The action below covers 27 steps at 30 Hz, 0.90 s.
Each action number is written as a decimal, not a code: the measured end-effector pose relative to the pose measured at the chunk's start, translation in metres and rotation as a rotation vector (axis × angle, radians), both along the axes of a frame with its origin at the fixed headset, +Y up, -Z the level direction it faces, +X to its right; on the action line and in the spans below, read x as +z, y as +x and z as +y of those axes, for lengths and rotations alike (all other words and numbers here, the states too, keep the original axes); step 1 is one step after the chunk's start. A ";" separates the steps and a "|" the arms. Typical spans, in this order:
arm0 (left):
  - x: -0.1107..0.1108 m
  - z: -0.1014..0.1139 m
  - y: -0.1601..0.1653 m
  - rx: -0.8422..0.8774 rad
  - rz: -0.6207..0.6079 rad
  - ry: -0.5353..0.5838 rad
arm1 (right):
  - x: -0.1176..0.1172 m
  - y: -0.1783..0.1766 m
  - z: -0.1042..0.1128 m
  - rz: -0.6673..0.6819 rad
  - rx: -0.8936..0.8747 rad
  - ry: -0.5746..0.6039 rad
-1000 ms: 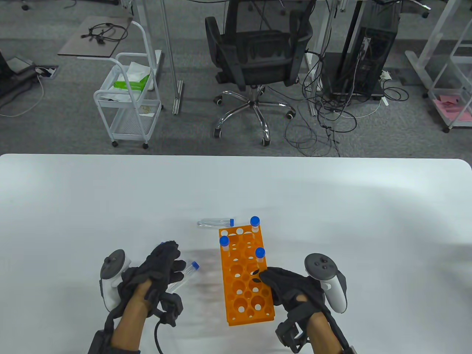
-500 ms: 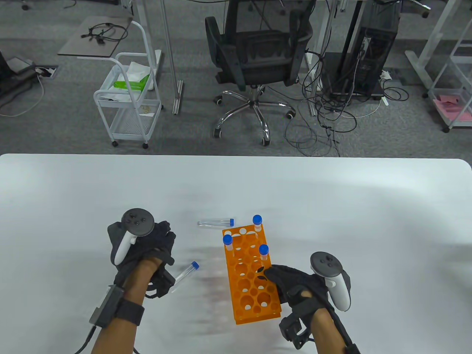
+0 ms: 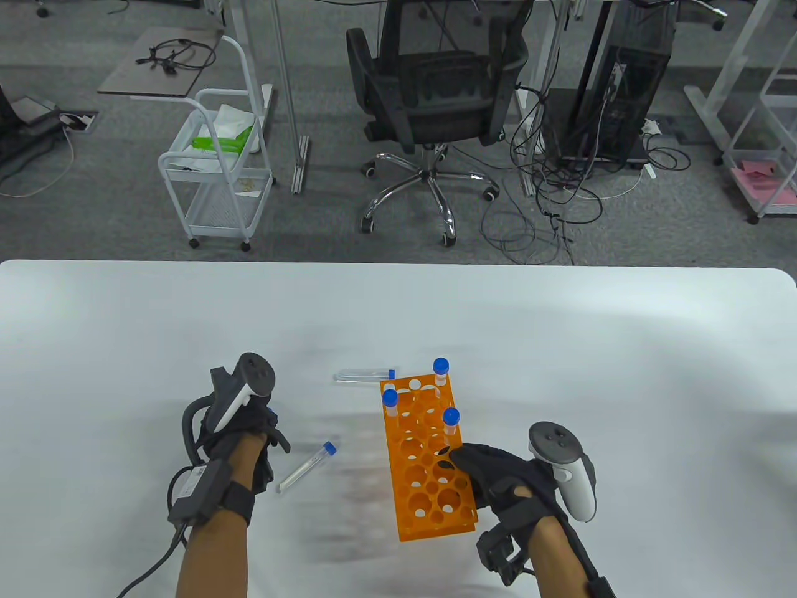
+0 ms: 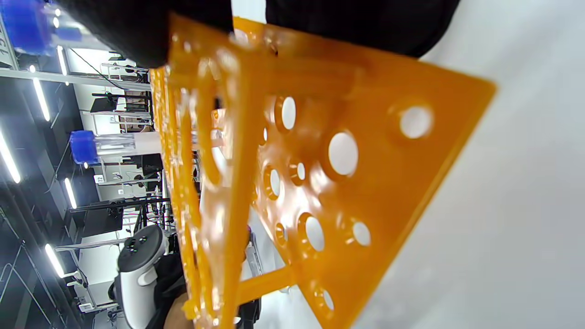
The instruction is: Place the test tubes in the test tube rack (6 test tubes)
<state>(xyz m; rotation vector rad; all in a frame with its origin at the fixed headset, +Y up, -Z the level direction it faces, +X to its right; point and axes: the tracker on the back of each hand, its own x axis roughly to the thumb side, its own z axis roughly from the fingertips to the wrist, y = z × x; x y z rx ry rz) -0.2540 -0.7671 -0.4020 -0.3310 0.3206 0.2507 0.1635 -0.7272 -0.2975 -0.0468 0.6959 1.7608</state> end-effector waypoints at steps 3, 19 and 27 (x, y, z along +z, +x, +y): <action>0.000 -0.003 -0.001 -0.031 -0.018 0.043 | -0.001 0.001 0.000 0.001 -0.003 0.002; 0.031 0.079 0.006 0.119 -0.101 0.359 | -0.001 0.003 0.000 -0.012 -0.031 -0.011; 0.052 0.109 0.026 0.284 -0.190 0.539 | -0.001 0.005 -0.003 -0.025 -0.001 -0.009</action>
